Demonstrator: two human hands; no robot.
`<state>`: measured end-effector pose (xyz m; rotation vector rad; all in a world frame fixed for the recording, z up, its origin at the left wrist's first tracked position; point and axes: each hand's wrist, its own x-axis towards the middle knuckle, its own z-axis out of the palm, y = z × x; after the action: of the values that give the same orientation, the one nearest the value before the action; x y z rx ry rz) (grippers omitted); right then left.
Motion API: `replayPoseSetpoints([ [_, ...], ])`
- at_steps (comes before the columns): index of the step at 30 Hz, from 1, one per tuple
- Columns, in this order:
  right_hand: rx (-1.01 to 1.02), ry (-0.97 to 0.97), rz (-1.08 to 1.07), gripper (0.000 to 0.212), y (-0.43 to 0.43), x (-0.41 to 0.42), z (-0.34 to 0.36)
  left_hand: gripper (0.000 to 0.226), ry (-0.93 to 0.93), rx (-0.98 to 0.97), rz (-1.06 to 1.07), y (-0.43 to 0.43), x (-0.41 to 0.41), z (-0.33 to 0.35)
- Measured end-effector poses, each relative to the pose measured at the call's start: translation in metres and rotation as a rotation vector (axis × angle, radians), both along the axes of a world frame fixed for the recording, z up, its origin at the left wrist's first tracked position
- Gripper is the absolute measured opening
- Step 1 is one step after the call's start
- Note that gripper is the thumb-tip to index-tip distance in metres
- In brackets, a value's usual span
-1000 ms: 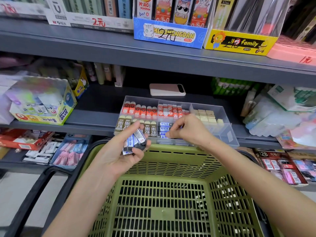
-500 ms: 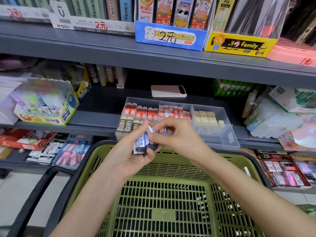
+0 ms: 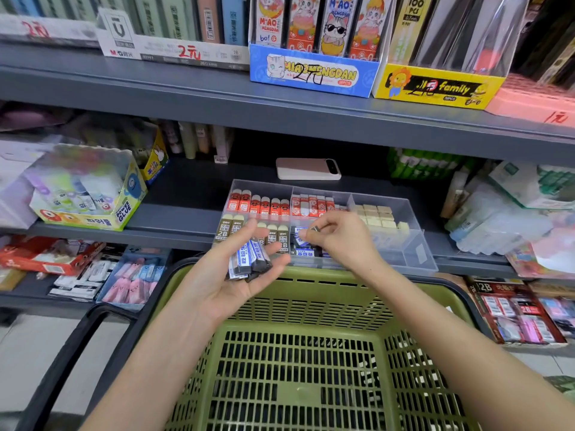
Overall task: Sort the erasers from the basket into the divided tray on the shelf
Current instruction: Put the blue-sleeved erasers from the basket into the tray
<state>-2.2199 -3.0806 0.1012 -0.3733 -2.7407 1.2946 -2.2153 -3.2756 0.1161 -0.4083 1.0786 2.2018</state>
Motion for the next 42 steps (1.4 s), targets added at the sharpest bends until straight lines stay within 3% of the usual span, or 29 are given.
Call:
replayPoseSetpoints([
  [5,0.428,0.063,0.017,0.041,-0.006,0.002,-0.007,0.028,-0.057,0.117,-0.037,0.002,0.003,0.005],
  [10,0.451,0.066,0.103,0.022,-0.005,0.005,-0.004,0.036,-0.075,0.210,-0.058,0.004,0.006,0.006],
  [13,0.335,0.200,0.050,0.024,-0.008,0.011,0.005,0.040,-0.088,0.270,-0.048,0.005,0.006,0.006],
  [17,-0.051,0.294,0.142,0.029,-0.024,0.030,0.029,0.041,-0.078,0.337,-0.055,0.006,0.006,0.007],
  [22,0.047,0.160,0.167,0.011,-0.041,0.046,0.033,0.049,-0.067,0.416,-0.029,0.012,0.008,0.011],
  [27,-0.381,-0.061,0.163,0.017,-0.036,0.046,0.037,0.050,-0.035,0.395,-0.057,0.013,0.010,0.010],
  [30,-0.467,-0.163,0.212,0.017,-0.035,0.046,0.043,0.067,-0.012,0.398,-0.132,0.013,0.012,0.011],
  [34,-0.486,-0.364,0.178,0.023,-0.033,0.040,0.051,0.055,-0.031,0.326,-0.159,0.014,0.012,0.007],
  [37,-0.486,-0.358,0.198,0.028,-0.031,0.038,0.052,0.051,-0.062,0.279,-0.156,0.016,0.009,0.005],
  [42,-0.637,-0.276,0.165,0.008,-0.025,0.032,0.052,0.053,-0.078,0.308,-0.133,0.014,0.005,0.003],
])
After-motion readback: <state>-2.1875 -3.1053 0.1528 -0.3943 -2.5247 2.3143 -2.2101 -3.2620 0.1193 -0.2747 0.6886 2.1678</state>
